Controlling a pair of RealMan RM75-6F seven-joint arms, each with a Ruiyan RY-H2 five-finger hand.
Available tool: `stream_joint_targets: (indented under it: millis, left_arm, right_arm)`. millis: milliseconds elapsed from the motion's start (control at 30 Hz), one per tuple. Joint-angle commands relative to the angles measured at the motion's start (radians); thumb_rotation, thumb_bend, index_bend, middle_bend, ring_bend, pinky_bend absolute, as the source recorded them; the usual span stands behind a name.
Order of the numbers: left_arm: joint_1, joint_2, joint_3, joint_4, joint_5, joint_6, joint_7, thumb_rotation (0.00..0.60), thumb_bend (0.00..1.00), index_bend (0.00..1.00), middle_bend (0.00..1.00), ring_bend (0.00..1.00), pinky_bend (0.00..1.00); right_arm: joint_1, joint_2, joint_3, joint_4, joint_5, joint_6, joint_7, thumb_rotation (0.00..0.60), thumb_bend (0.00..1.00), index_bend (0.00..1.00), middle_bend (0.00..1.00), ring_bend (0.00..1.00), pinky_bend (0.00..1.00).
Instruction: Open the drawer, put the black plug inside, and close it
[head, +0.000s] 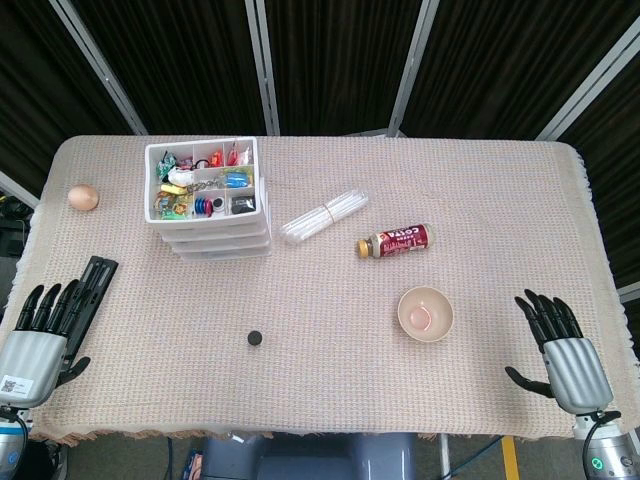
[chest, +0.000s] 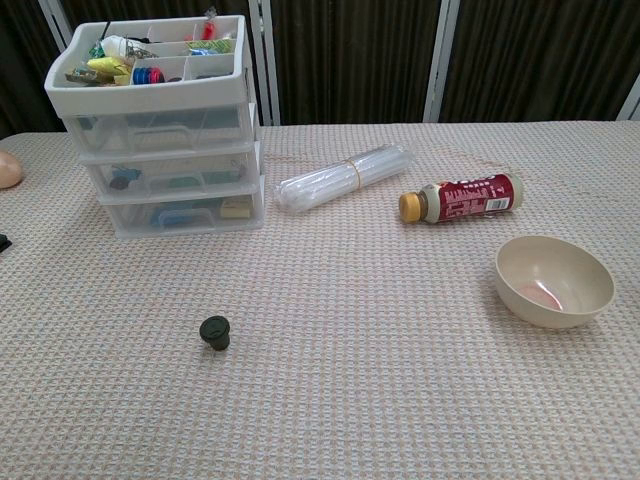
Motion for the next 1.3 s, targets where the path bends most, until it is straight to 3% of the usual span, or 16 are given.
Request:
stream_joint_targets:
  millis: [33,567,667,700,733,800,900,1100,1300]
  left_arm:
    - [0.000,0.000,0.000,0.000,-0.002,-0.002,0.000,0.600,0.12,0.00,0.00,0.00,0.00]
    - [-0.001,0.003,0.000,-0.006,-0.008,-0.007,-0.007,0.600,0.12,0.00,0.00,0.00,0.00]
    - [-0.001,0.003,-0.001,-0.007,-0.011,-0.009,-0.015,0.600,0.17,0.00,0.00,0.00,0.01]
    - [-0.002,0.003,-0.001,-0.008,-0.010,-0.008,-0.019,0.600,0.24,0.00,0.02,0.02,0.06]
    - [-0.002,0.003,-0.001,-0.010,-0.009,-0.008,-0.025,0.600,0.30,0.00,0.07,0.07,0.12]
    - [-0.004,0.000,-0.004,-0.014,-0.001,0.001,-0.042,0.600,0.47,0.00,0.40,0.38,0.39]
    - [-0.010,-0.014,-0.008,-0.025,0.010,0.008,-0.111,0.600,0.56,0.01,0.71,0.66,0.56]
    - [-0.039,-0.039,-0.036,-0.059,-0.049,-0.039,-0.226,0.600,0.59,0.04,0.89,0.82,0.71]
    - [-0.090,-0.063,-0.076,-0.133,-0.221,-0.190,-0.318,0.600,0.59,0.01,0.96,0.87,0.78]
  right_arm:
    - [0.000,0.000,0.000,0.000,0.000,0.000,0.000,0.600,0.08,0.02,0.00,0.00,0.00]
    - [0.001,-0.002,0.001,-0.003,0.002,-0.001,-0.004,0.600,0.08,0.02,0.00,0.00,0.00]
    - [0.001,-0.003,0.002,-0.004,0.002,-0.003,-0.007,0.600,0.08,0.02,0.00,0.00,0.00]
    - [0.001,-0.003,0.002,-0.005,0.002,-0.002,-0.007,0.600,0.08,0.02,0.00,0.00,0.00]
    - [0.001,-0.003,0.001,-0.005,0.002,-0.003,-0.007,0.600,0.08,0.02,0.00,0.00,0.00]
    - [0.001,-0.003,0.001,-0.005,0.003,-0.004,-0.007,0.600,0.08,0.02,0.00,0.00,0.00]
    - [0.000,-0.001,0.002,-0.004,0.004,-0.001,-0.005,0.600,0.08,0.02,0.00,0.00,0.00]
    - [-0.003,0.002,-0.001,-0.003,0.000,0.004,0.001,0.600,0.08,0.02,0.00,0.00,0.00]
    - [-0.002,0.001,-0.002,-0.003,-0.003,0.003,-0.001,0.600,0.08,0.02,0.00,0.00,0.00]
